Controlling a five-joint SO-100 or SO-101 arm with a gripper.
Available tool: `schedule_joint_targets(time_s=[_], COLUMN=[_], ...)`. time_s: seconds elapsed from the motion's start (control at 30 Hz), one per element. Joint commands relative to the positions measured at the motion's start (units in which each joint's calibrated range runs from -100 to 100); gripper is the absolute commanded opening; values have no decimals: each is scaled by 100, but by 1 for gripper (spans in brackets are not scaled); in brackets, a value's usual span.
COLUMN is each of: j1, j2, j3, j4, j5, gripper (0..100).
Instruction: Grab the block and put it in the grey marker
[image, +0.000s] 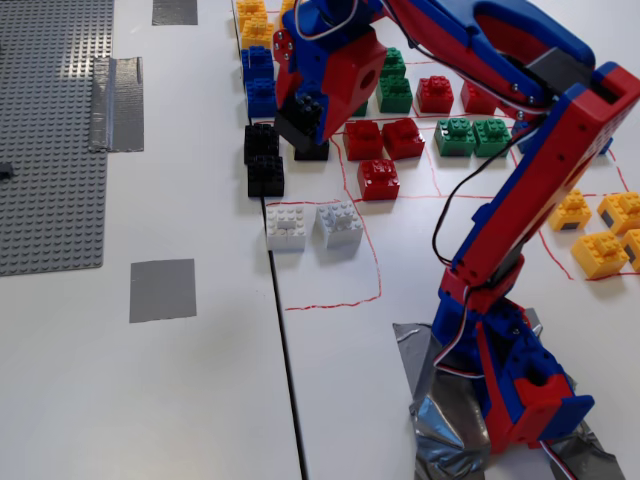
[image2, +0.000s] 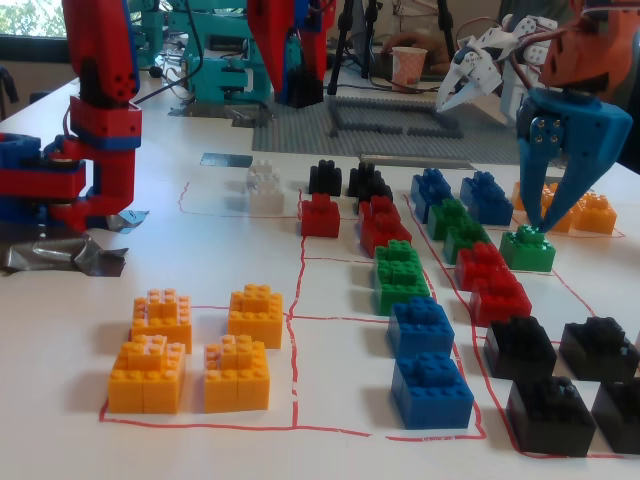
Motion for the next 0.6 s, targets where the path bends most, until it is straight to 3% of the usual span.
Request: schedule_joint_targets(time_s=[0.0,0.57], j1=[-274,-1727], j2=[-451,300], j3=[-563,-581], j4=[61,-255], j5=[127,523], gripper=[0,0])
